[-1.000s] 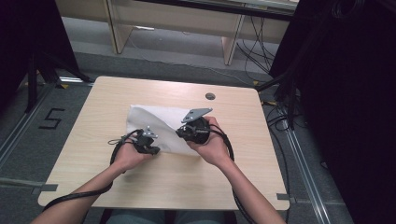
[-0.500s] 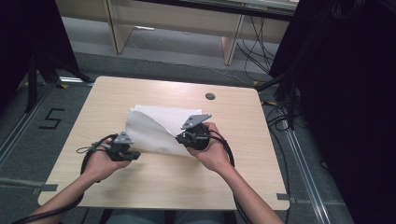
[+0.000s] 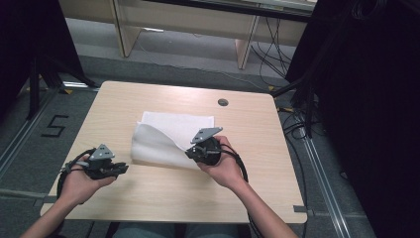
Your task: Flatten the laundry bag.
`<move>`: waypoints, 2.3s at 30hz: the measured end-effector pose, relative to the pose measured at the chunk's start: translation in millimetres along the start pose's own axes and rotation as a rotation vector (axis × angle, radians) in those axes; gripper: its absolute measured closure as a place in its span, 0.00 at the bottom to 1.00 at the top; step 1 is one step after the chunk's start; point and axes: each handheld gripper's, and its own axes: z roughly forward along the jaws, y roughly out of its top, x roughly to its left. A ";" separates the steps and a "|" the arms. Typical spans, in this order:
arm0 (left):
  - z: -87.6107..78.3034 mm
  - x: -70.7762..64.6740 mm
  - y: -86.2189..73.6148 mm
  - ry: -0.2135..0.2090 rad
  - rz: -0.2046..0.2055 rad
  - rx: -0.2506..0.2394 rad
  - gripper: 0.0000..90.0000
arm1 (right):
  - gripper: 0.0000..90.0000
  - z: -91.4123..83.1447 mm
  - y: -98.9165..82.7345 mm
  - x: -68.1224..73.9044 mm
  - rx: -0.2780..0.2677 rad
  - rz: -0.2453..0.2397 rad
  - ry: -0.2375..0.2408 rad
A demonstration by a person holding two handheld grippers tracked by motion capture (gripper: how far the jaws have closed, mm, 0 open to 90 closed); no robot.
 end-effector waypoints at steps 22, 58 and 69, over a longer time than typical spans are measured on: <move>-1.6 4.7 -9.5 0.043 0.016 -0.054 0.57 | 0.98 1.3 -12.9 19.0 0.054 0.021 0.040; -7.2 3.6 -7.1 0.036 0.036 -0.074 0.56 | 0.98 1.9 -36.7 34.4 0.116 0.020 0.074; -20.6 4.8 -25.6 0.054 -0.018 -0.072 0.56 | 0.98 2.8 -46.1 35.4 0.107 0.022 0.096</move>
